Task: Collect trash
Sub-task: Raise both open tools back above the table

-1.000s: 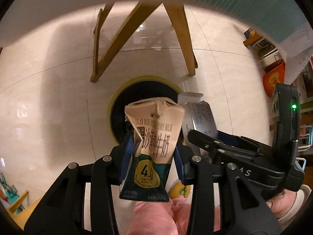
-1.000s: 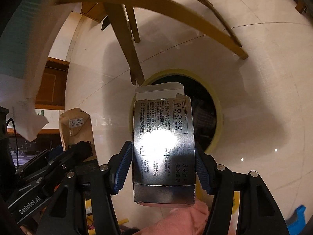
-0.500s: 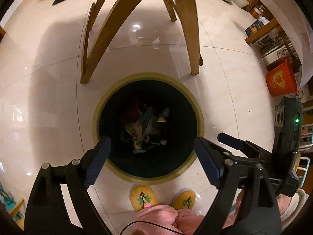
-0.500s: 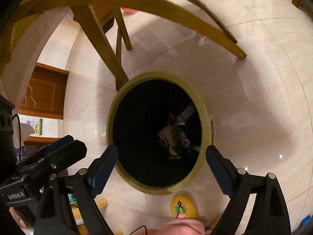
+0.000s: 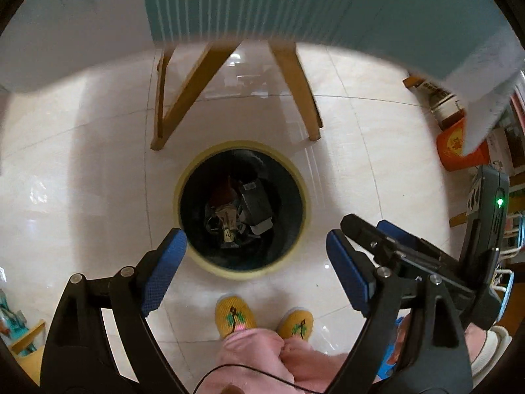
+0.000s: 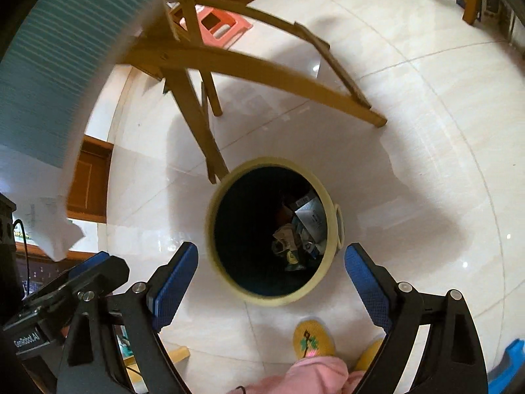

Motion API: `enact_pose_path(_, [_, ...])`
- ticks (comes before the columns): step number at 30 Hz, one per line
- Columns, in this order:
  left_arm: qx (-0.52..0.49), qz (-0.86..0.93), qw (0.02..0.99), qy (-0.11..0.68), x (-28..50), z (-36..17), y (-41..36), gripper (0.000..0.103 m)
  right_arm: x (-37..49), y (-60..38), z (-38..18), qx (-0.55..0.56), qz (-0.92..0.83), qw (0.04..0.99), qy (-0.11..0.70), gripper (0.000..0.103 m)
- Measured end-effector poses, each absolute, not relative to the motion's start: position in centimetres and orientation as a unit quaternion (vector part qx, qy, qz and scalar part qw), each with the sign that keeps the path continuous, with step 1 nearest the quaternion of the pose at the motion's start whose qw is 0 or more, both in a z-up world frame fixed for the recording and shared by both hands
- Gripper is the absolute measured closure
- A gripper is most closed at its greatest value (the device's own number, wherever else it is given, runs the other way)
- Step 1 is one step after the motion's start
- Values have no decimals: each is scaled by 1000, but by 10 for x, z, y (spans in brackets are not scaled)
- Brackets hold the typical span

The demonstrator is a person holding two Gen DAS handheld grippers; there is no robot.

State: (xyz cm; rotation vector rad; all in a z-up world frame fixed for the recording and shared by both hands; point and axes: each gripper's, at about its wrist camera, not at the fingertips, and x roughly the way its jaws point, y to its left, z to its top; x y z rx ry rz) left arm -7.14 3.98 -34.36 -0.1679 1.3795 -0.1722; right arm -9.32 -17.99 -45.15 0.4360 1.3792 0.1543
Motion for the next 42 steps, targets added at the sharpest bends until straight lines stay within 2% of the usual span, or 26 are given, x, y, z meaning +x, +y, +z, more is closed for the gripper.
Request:
enact_pose_path(14, [-68, -113, 801, 584, -67, -133, 51, 18, -109, -196, -218, 172, 48, 781, 598, 11])
enact_pose_path(22, [-69, -152, 823, 543, -65, -39, 57, 18, -106, -189, -94, 165, 39, 817, 552, 11])
enact_pose_path(28, [-59, -171, 844, 505, -58, 17, 64, 18, -99, -162, -33, 151, 48, 839, 521, 11])
enact_pose_path(34, [-60, -177, 861, 473, -42, 47, 76, 18, -83, -135, 10, 123, 47, 866, 482, 11])
enact_pose_path(42, [-64, -177, 870, 455, -15, 58, 87, 18, -50, -121, 21, 117, 44, 875, 468, 11])
